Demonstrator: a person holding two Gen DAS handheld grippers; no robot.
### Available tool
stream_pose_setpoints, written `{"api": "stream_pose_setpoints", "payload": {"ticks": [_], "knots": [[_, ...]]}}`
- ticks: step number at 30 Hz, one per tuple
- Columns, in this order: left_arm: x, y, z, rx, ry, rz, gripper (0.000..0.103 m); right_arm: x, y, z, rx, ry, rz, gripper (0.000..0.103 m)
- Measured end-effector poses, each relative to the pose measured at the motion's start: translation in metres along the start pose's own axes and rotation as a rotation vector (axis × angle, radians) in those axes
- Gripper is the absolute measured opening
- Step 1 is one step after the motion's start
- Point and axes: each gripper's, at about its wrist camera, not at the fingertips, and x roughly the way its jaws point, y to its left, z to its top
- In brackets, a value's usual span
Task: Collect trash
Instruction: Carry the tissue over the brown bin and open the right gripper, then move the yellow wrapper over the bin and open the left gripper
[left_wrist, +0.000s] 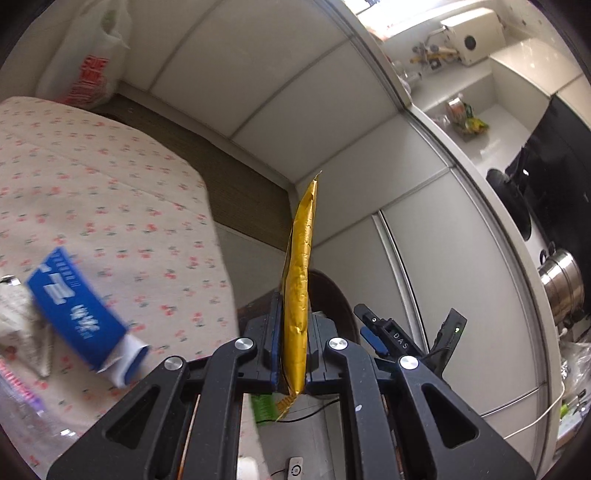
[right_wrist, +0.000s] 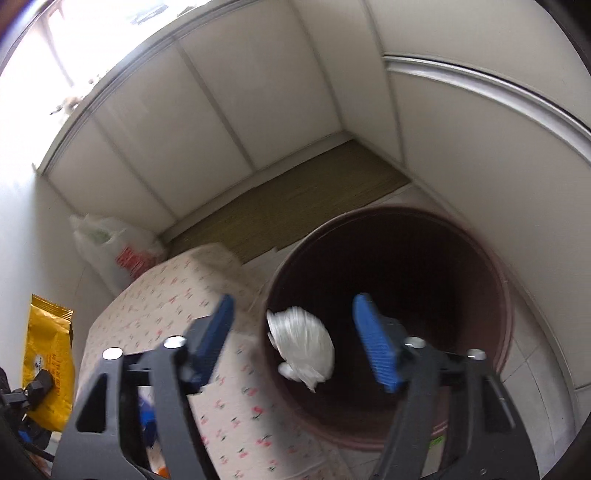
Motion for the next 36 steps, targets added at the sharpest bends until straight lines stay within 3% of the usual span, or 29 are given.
{"api": "stream_pose_setpoints", "payload": {"ticks": [5, 12, 21, 25, 30, 36], "knots": [[0.050, -0.030, 0.006, 0.028, 0.044, -0.042, 0.009, -0.009, -0.049, 0.017, 0.149, -0.058, -0.056, 0.091], [0.120, -0.082, 0.002, 0.136, 0.113, -0.038, 0.009, -0.023, -0.104, 0.024, 0.263, -0.102, -0.149, 0.094], [0.179, -0.109, -0.019, 0.234, 0.186, 0.062, 0.012, -0.023, -0.108, 0.027, 0.234, -0.078, -0.188, 0.096], [0.184, -0.110, -0.023, 0.243, 0.177, 0.111, 0.042, -0.022, -0.108, 0.029, 0.204, -0.070, -0.217, 0.096], [0.177, -0.109, -0.023, 0.263, 0.141, 0.170, 0.046, -0.029, -0.098, 0.029, 0.135, -0.091, -0.289, 0.096], [0.148, -0.103, -0.028, 0.307, 0.056, 0.296, 0.061, -0.027, -0.079, 0.028, 0.045, -0.093, -0.316, 0.096]]}}
